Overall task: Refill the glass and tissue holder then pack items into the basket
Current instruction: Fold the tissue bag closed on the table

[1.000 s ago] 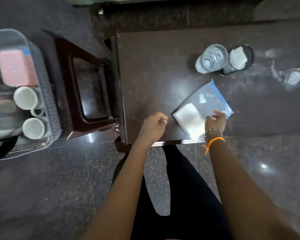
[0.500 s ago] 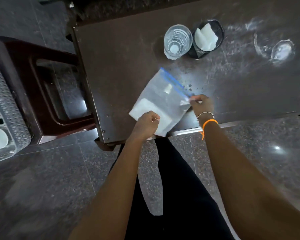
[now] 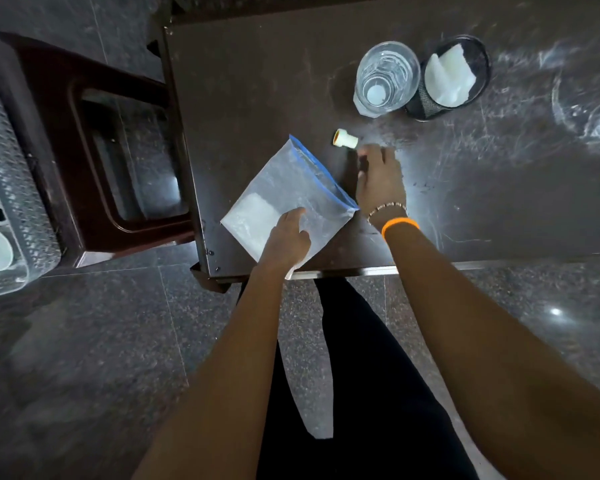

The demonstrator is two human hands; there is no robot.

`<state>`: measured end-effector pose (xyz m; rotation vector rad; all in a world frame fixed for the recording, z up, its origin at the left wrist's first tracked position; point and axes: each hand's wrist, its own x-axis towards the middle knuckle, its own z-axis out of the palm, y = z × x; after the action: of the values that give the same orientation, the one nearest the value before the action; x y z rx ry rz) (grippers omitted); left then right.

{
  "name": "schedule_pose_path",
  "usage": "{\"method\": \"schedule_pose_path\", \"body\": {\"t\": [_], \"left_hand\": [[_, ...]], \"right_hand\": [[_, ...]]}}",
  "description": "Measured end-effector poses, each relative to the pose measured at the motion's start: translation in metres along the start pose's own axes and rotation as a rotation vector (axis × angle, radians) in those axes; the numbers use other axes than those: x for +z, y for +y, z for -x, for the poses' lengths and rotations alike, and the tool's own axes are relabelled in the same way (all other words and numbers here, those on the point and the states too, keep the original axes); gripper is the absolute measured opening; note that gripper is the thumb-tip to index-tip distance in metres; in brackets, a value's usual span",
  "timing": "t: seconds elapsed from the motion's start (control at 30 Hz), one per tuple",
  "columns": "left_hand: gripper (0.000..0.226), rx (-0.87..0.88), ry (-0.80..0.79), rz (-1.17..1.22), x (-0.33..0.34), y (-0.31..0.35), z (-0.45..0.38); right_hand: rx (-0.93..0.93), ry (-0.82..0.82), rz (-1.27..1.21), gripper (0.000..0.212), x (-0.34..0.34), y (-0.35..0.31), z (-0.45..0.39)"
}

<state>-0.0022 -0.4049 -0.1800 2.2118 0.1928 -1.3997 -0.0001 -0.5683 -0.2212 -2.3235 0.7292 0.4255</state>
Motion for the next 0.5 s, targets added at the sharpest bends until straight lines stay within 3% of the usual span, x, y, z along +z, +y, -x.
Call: {"method": "schedule_pose_path", "body": {"t": [0.1,0.23,0.37,0.5], "left_hand": [[0.051,0.024,0.008,-0.019,-0.001,-0.002,-0.012],[0.050,0.051,-0.013,-0.014,-0.002,-0.002,-0.021],[0.042,0.097,0.013,0.191,-0.013,0.008,-0.020],[0.035,0.094,0.183,0.523,-0.034,0.002,-0.010]], "right_hand": [[-0.194,-0.106,0.161,0.065,-0.002,-0.017,-0.032],[-0.235,-0.272,0.353,0.059,0.004,-0.014,-0.049],[-0.164,-0.179,0.240,0.046,0.006,-0.014,-0.039],[-0.161,-0.042,-0.010,0.036,0.005,-0.046,-0.016]]}}
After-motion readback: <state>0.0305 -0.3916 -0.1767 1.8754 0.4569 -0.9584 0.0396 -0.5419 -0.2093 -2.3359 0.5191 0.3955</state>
